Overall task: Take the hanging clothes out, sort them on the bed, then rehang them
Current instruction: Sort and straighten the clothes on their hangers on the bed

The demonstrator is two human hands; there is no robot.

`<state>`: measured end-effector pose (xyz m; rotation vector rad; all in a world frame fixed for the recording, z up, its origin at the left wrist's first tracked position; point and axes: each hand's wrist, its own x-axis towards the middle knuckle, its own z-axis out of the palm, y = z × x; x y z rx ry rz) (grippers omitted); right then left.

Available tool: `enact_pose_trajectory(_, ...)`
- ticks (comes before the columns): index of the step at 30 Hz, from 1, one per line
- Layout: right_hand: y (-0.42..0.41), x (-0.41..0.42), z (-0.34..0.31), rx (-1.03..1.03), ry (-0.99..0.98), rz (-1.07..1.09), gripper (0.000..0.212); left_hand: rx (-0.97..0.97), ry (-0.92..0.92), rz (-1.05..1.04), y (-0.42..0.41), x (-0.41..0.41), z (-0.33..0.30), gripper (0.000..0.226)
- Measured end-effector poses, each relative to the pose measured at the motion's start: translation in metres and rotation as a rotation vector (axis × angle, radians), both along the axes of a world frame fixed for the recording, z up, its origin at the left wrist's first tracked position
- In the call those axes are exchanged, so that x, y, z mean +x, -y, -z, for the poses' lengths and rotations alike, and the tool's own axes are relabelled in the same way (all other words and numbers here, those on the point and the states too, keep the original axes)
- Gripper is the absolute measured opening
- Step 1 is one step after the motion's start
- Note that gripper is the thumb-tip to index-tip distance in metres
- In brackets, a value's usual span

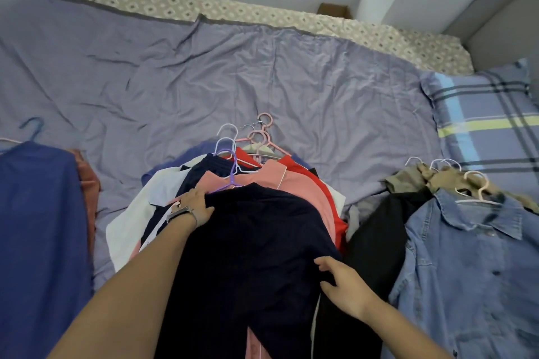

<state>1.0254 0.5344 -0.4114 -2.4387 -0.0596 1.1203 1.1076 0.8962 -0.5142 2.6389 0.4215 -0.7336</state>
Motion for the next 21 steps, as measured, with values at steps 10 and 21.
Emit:
enact_pose_trajectory(10, 0.010, -0.005, -0.031, 0.131, 0.081, 0.327, 0.043, 0.046, -0.090, 0.140, 0.010, -0.035, -0.027, 0.041)
enact_pose_trajectory(21, -0.020, -0.012, -0.032, 0.147, -0.050, 0.229, 0.032, -0.210, 0.098, 0.067, 0.027, -0.050, -0.032, 0.036)
